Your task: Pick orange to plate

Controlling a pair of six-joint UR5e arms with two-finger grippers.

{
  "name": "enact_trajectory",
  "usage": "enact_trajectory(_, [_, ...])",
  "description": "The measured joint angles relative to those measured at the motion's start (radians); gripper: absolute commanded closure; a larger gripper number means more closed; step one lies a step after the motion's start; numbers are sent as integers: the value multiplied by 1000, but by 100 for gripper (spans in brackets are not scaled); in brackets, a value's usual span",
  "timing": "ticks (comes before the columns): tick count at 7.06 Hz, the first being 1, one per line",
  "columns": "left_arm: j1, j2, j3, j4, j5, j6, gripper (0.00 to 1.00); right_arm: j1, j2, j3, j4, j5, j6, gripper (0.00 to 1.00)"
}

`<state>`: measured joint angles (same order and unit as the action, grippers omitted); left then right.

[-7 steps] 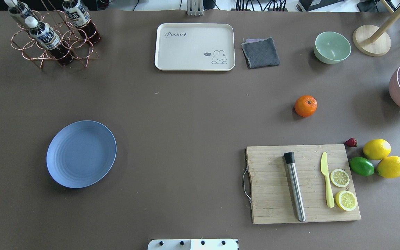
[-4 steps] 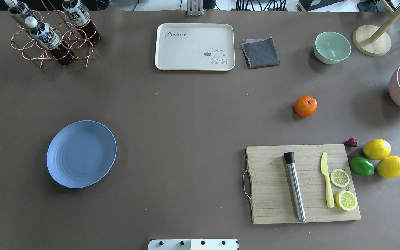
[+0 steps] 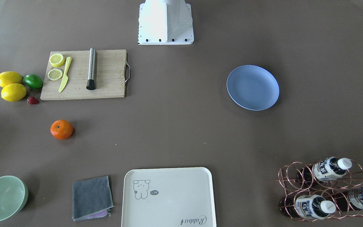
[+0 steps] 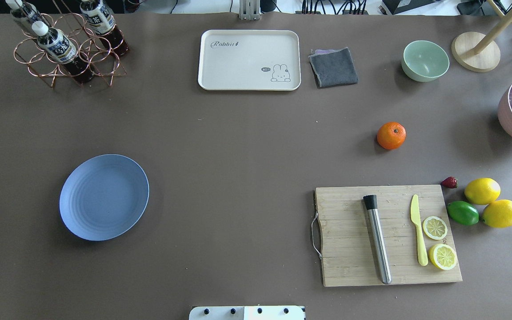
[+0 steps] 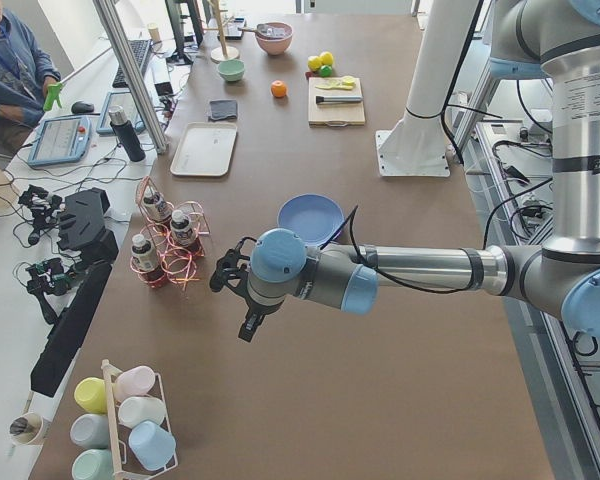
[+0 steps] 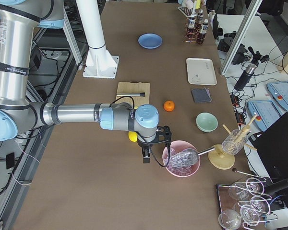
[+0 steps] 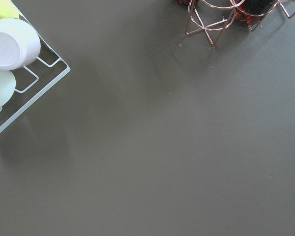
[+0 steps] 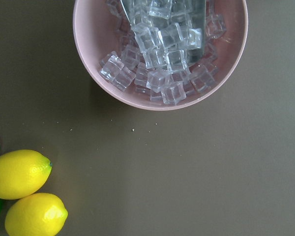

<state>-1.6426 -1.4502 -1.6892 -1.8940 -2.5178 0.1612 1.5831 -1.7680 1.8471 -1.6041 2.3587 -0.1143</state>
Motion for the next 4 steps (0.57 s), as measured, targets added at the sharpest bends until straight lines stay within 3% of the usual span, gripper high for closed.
enact_trajectory(2, [67, -16, 0, -95, -28, -99, 2, -12, 8, 15, 168, -37, 84, 0])
enact_trajectory(4, [186, -4, -4, -196, -21, -313, 1, -82, 11, 53, 216, -56, 257, 1])
